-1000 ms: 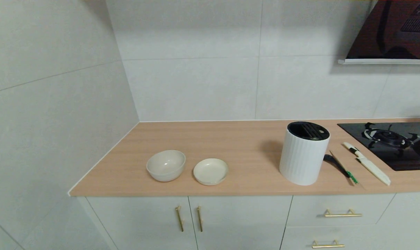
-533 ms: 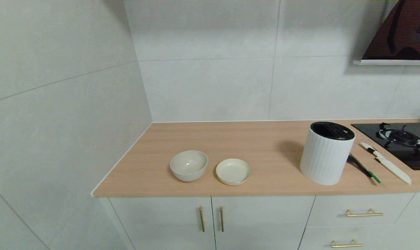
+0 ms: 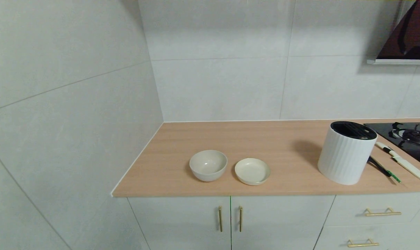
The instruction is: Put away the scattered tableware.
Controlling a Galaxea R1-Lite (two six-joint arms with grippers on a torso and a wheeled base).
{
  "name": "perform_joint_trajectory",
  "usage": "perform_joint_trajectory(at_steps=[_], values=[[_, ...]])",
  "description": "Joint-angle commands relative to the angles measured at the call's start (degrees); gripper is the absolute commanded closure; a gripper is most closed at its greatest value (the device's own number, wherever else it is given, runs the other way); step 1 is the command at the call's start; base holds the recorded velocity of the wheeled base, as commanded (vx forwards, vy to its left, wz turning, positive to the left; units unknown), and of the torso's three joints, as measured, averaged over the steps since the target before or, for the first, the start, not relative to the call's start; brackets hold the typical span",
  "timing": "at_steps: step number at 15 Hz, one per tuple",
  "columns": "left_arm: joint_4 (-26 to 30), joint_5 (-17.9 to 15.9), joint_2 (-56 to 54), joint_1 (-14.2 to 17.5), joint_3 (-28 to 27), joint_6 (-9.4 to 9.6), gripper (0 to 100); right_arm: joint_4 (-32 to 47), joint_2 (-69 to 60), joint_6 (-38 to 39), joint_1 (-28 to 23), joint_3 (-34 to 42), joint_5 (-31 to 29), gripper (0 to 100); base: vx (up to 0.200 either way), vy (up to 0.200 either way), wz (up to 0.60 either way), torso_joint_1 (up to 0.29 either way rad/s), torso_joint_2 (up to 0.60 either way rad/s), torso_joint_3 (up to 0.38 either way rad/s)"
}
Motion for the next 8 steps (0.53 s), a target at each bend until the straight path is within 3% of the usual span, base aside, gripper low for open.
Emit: perform_joint_trajectory(at_steps=[1,8], values=[[0.0,0.0,0.0,-0.1,0.0,-0.02,0,0.0,0.1,0.0,0.0,0.0,0.0,0,0.0,0.0,0.0,0.0,0.0,0.0],[0.0,0.0,0.0,-0.1,0.0,-0.02,0,0.0,0.0,0.0,0.0,0.0,0.0,0,0.0,0.0,0.0,0.0,0.0,0.0]])
